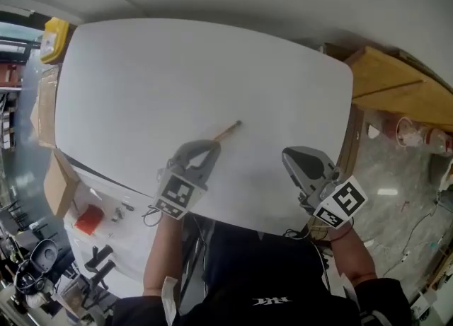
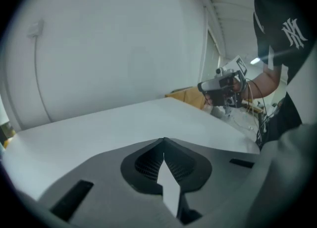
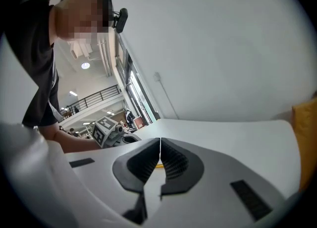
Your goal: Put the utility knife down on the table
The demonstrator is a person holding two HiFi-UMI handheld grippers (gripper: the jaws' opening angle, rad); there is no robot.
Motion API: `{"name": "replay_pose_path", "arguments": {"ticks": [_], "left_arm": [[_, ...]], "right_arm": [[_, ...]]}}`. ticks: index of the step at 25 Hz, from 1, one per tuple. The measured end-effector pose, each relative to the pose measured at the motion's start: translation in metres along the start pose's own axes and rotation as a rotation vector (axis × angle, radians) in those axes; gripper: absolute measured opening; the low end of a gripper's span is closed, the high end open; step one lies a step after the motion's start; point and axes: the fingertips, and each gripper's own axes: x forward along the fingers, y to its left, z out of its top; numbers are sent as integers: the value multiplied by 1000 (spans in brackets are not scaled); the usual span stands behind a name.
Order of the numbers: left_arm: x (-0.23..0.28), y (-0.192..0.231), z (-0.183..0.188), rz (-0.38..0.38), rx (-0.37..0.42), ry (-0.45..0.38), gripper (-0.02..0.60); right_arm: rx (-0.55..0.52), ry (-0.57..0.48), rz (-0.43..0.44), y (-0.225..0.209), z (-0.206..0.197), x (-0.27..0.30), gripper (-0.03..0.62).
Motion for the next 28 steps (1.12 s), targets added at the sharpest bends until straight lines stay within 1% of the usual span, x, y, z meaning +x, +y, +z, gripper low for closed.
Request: {"name": "replay_pose_path", "arguments": {"ticks": [2,4,6,8,11,14,16,18,21,22,23,25,28], "left_arm": [[-11,-8,16,-57,-24,-68,6],[-25,-23,28,-123,-48,-107,6],[-44,-34,40,-178,-67,-137,6],[-64,-39,51,-217,-80,-171,6],[-91,-47,68,-247,-101,-224,6],[-119,-64,87,-258,-111,-278,5],[-140,-77,101,-258,-120,-323,6],[-163,-93,116,-244,-123,-390,6],[-195,-126,124,-219,-150,-488,6],[-205,-139,124,-207,-158,-508,6],[-213,-152,121,-191,-156,-512,6],[-224,-181,112,-170,-143,-494,6],[-238,-224,103,-169,-139,-467,6]], "right_arm": [[-49,22,-26,17,25,-9,3],[-61,37,-30,43,46,-20,4],[-55,8,-31,72,67,-31,3],[-44,-33,-46,96,83,-40,3],[-53,-46,-72,126,95,-54,3],[-125,-57,-57,158,106,-72,5],[-186,-66,-25,178,112,-83,5],[-235,-80,14,197,117,-98,5],[-256,-127,60,225,114,-126,5],[-255,-146,74,234,111,-136,5],[-254,-165,88,243,107,-145,5],[-261,-202,107,260,95,-166,5],[-255,-239,100,276,69,-202,4]]}}
